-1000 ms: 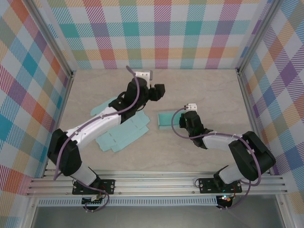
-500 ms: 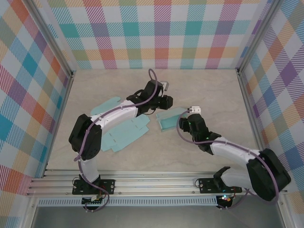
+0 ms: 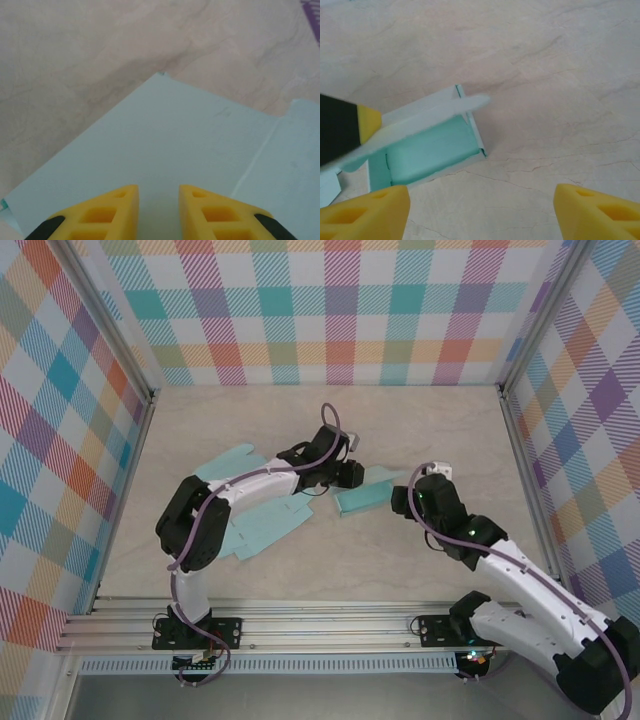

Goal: Fold the paper box

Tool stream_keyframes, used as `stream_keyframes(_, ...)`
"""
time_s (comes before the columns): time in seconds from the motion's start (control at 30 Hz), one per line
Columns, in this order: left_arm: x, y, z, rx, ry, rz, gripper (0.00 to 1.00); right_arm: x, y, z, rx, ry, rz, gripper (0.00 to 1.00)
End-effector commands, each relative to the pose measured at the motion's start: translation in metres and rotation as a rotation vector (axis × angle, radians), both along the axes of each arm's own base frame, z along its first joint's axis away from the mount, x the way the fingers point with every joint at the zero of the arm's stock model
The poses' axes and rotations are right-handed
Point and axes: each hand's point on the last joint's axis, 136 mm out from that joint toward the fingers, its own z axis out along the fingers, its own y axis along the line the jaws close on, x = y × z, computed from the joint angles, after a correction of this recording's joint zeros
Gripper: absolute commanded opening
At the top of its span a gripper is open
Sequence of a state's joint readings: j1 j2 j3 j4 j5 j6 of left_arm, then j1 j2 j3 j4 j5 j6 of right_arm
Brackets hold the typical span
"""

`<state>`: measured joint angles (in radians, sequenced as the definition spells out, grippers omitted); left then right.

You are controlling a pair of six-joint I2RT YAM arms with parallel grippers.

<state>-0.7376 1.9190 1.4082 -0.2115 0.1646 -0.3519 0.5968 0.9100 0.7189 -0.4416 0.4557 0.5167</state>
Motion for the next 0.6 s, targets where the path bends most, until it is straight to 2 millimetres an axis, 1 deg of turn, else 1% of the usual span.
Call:
stream_keyframes(0.0, -0.007, 0.002, -0.017, 0.016, 0.046, -0.001, 0.27, 0.001, -0.002, -0.003, -0.02, 0.082, -0.015, 0.77)
stream_keyframes(0.13, -0.01, 0.004, -0.031, 0.03, 0.066, 0.0, 0.27, 0.016, 0.004, -0.001, -0.017, 0.11, -0.003, 0.78)
stream_keyframes(0.23, -0.011, 0.009, -0.043, 0.061, 0.074, 0.011, 0.27, 0.027, 0.008, -0.005, -0.005, 0.154, 0.011, 0.78)
stream_keyframes(0.4, -0.012, 0.017, -0.063, 0.115, 0.089, 0.021, 0.27, 0.041, 0.009, -0.024, 0.003, 0.241, 0.019, 0.78)
stream_keyframes(0.57, -0.012, 0.026, -0.079, 0.169, 0.094, 0.036, 0.27, 0.048, 0.01, -0.045, 0.047, 0.305, 0.039, 0.78)
